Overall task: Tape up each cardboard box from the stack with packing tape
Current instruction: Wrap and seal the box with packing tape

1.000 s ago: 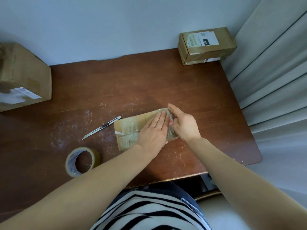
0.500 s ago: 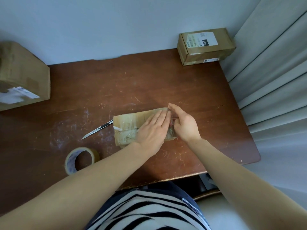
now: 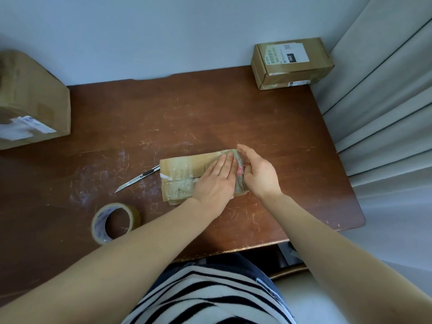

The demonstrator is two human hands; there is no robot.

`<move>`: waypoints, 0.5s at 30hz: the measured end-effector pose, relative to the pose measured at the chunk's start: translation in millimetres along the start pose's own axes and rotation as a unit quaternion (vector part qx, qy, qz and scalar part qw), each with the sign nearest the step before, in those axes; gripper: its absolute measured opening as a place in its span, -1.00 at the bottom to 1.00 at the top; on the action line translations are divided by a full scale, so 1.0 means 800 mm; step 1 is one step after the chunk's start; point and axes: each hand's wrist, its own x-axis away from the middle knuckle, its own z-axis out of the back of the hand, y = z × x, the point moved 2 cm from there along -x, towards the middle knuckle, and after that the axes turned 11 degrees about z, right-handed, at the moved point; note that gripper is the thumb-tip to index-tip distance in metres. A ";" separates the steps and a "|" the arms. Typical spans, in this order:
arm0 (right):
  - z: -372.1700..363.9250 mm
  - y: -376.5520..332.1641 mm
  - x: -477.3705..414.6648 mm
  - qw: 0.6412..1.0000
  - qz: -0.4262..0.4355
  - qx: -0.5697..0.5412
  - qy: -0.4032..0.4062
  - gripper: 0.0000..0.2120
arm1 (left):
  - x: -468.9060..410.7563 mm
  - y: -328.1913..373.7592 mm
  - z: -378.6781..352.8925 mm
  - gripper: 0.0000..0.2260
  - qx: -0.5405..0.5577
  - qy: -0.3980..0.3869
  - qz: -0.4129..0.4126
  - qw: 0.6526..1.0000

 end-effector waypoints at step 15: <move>-0.001 0.000 -0.004 0.999 0.017 0.035 -0.006 -0.41 | 0.000 0.001 -0.004 -0.30 -0.008 0.017 -0.004 1.000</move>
